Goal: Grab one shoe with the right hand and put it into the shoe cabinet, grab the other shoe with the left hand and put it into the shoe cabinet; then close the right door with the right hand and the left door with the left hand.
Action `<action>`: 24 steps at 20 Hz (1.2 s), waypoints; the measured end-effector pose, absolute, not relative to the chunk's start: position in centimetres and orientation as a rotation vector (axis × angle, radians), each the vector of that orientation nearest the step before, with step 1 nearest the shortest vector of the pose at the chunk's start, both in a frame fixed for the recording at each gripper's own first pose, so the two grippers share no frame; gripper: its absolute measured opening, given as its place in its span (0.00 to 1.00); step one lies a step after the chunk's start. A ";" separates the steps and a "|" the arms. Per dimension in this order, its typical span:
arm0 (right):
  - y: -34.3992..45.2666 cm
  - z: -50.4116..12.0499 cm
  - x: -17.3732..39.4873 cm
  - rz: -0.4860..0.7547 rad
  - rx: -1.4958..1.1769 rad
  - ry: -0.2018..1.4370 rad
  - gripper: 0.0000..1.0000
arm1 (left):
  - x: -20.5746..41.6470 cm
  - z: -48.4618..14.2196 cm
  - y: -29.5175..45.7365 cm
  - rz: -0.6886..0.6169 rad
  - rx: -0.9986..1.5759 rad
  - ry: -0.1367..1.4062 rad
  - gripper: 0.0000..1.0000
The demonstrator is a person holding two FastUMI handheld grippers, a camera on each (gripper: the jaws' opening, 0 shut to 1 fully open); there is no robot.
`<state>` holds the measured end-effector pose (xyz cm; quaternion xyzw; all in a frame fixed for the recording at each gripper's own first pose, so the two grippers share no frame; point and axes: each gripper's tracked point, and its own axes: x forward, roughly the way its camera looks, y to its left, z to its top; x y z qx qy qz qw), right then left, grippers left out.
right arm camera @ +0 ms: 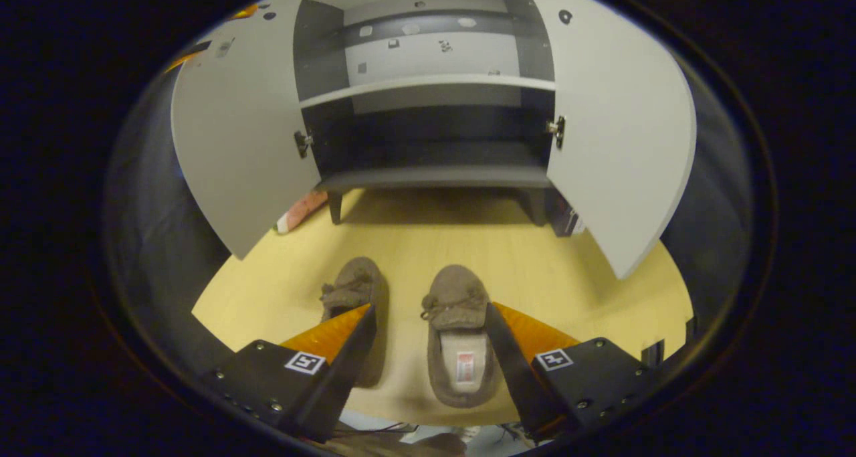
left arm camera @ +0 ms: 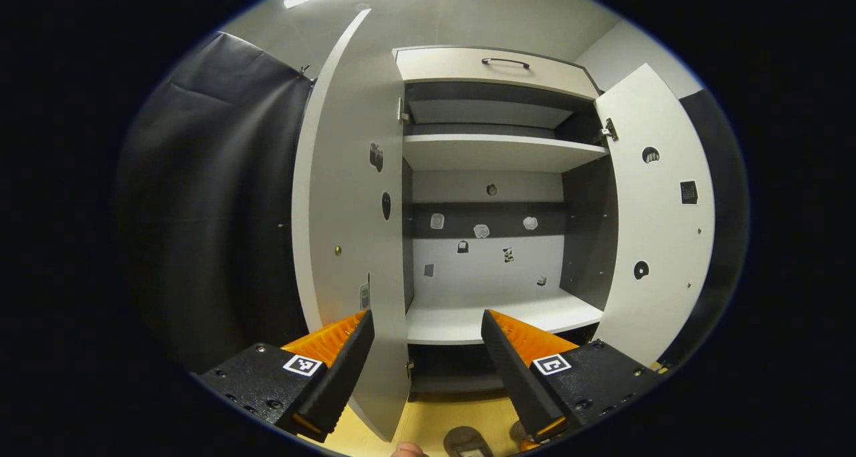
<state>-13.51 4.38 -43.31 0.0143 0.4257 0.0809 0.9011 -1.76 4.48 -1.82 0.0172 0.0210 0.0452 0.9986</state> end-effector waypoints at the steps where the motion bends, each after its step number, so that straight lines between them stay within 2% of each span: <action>1: 4.5 -44.6 -13.9 0.173 0.027 0.908 0.97 | -1.9 -1.9 4.5 0.091 0.038 0.043 0.99; 2: 4.7 -45.7 -14.2 0.179 0.026 0.929 0.95 | -2.0 -2.0 4.5 0.091 0.041 0.044 0.99; 3: 4.9 -46.7 -14.3 0.184 0.026 0.946 0.83 | -2.2 -2.2 4.6 0.092 0.044 0.045 0.99; 4: 5.1 -47.7 -14.0 0.187 0.023 0.959 0.75 | -2.3 -2.3 4.6 0.093 0.044 0.048 0.99; 5: 5.3 -48.7 -14.3 0.190 0.020 0.983 0.81 | -2.4 -2.5 4.6 0.094 0.042 0.053 0.99; 8: 6.0 -51.1 -13.7 0.197 0.019 1.017 0.81 | -2.7 -3.1 4.6 0.095 0.040 0.070 0.99; 9: 6.2 -51.7 -13.3 0.195 0.020 1.017 0.76 | -2.8 -3.3 4.7 0.097 0.044 0.073 0.99; 10: 6.3 -52.3 -12.6 0.189 0.015 1.013 0.81 | -2.9 -3.3 4.9 0.099 0.052 0.074 0.99; 13: 5.9 -53.3 -11.0 0.164 -0.003 1.005 0.53 | -3.0 -3.2 5.7 0.115 0.074 0.071 0.98; 14: 5.6 -53.9 -10.2 0.147 -0.018 1.006 0.53 | -3.0 -3.1 5.8 0.120 0.076 0.069 0.98; 17: 5.2 -54.0 -9.6 0.133 -0.017 1.005 0.21 | -3.0 -3.3 6.2 0.126 0.079 0.071 0.98; 18: 5.1 -53.6 -9.2 0.122 -0.010 0.985 0.21 | -3.0 -3.3 6.2 0.126 0.078 0.073 0.98; 19: 5.0 -53.8 -9.0 0.114 -0.014 0.985 0.00 | -2.9 -3.5 6.2 0.125 0.077 0.076 0.97; 21: 5.1 -53.5 -9.1 0.118 0.007 0.991 0.05 | -2.8 -3.8 6.2 0.123 0.076 0.083 0.97; 22: 4.7 -53.0 -8.8 0.109 0.017 0.979 0.01 | -2.8 -3.8 6.1 0.121 0.075 0.084 0.97; 24: 4.3 -51.3 -8.2 0.101 0.041 0.950 0.01 | -2.6 -4.2 6.1 0.117 0.072 0.087 0.98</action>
